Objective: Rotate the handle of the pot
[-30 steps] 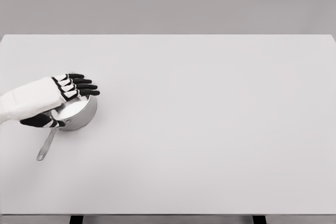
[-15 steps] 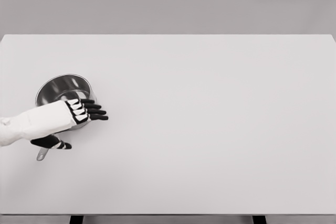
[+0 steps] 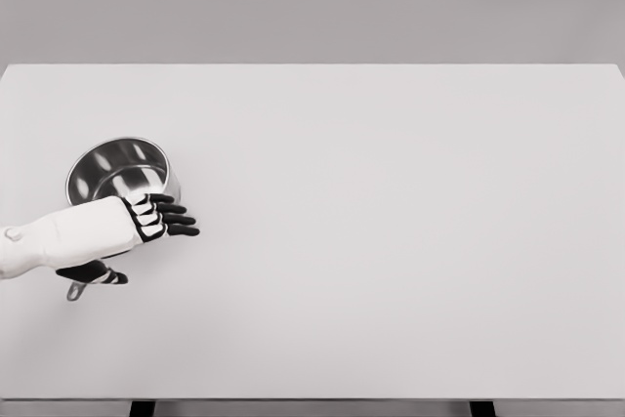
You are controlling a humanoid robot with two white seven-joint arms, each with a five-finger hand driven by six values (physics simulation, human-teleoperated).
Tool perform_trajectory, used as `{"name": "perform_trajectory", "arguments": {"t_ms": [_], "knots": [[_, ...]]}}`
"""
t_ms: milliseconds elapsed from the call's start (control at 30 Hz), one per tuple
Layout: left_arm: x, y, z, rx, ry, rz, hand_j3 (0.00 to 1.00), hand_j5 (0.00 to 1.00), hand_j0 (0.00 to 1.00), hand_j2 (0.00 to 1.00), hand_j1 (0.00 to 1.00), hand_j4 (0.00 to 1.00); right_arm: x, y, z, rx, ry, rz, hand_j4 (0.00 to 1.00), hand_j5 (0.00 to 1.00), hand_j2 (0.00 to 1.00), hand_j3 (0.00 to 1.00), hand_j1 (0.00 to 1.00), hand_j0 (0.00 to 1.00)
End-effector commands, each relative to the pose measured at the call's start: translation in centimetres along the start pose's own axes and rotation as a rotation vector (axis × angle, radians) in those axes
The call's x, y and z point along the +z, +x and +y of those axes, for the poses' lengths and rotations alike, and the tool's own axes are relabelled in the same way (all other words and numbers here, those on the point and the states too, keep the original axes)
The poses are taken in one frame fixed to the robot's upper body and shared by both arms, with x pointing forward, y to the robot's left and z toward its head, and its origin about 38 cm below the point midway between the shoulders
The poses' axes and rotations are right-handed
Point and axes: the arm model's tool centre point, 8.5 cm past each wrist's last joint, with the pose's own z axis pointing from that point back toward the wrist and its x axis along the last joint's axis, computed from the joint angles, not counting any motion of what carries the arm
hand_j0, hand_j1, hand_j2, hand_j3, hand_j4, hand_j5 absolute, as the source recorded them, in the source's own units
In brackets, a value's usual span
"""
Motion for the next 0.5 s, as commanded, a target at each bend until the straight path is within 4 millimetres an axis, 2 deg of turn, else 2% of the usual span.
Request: {"name": "perform_trajectory", "arguments": {"t_ms": [0,467], "knots": [[0.1,-0.1,0.0,-0.012,-0.006,0.005,1.00,1.00,1.00,1.00,1.00,1.00,0.0,0.0,0.0,0.000,0.000,0.000,1.00,1.00,1.00,1.00,1.00,1.00],[1.4,-0.8,1.3,-0.057,-0.022,0.038,1.00,1.00,1.00,1.00,1.00,1.00,0.0,0.0,0.0,0.000,0.000,0.000,1.00,1.00,1.00,1.00,1.00,1.00]]}}
